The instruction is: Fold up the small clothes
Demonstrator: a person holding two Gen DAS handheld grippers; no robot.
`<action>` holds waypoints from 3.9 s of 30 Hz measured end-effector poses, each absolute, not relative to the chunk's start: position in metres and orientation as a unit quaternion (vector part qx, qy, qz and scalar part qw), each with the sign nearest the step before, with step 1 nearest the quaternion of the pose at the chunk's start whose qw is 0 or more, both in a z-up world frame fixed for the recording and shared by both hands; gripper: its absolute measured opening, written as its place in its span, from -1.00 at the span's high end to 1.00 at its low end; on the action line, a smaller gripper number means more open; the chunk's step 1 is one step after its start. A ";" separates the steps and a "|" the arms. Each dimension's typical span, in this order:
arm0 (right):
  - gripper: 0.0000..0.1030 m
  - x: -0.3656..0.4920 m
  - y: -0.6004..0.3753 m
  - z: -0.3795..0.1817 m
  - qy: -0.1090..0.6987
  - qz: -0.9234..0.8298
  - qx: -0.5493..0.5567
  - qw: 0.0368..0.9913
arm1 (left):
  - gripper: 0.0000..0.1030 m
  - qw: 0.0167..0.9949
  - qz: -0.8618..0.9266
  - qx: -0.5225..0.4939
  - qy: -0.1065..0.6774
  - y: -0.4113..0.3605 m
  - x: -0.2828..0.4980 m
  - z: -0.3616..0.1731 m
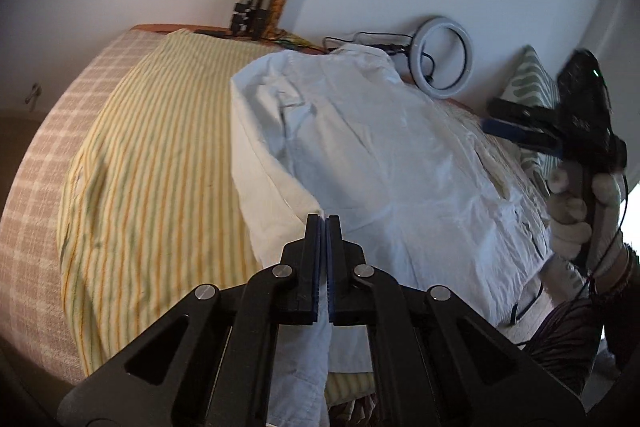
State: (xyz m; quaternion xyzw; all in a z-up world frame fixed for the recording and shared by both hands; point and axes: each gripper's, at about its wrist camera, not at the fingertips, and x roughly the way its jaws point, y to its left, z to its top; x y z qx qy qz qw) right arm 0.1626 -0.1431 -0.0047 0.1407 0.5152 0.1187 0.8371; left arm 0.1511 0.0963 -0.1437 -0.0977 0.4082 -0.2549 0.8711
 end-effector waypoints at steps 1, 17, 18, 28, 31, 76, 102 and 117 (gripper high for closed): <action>-0.34 0.169 -0.142 -0.008 0.520 0.121 0.150 0.832 | 1.00 0.868 -0.267 -0.086 0.410 0.087 0.151 -0.144; -0.06 0.245 -0.098 -0.111 0.593 0.168 0.191 0.764 | 1.00 0.804 -0.349 -0.016 0.481 -0.003 0.137 -0.177; -0.03 0.249 -0.097 -0.117 0.597 0.168 0.192 0.761 | 1.00 0.803 -0.352 -0.013 0.481 -0.004 0.135 -0.178; 0.97 0.278 -0.087 -0.154 0.613 0.176 0.200 0.744 | 1.00 0.807 -0.349 0.024 0.476 -0.013 0.120 -0.177; 1.00 0.279 -0.086 -0.147 0.599 0.164 0.176 0.764 | 1.00 0.808 -0.348 0.028 0.475 -0.016 0.118 -0.177; 0.38 0.318 0.009 -0.125 0.591 0.178 -0.062 0.784 | 0.16 0.818 -0.262 -0.068 0.507 0.083 0.112 -0.194; 0.90 0.341 0.002 -0.152 0.586 0.126 -0.065 0.798 | 0.95 0.823 -0.243 -0.065 0.510 0.095 0.117 -0.191; 0.44 0.188 -0.048 -0.081 0.598 0.211 -0.017 0.773 | 0.03 0.801 -0.258 -0.091 0.532 0.089 0.129 -0.194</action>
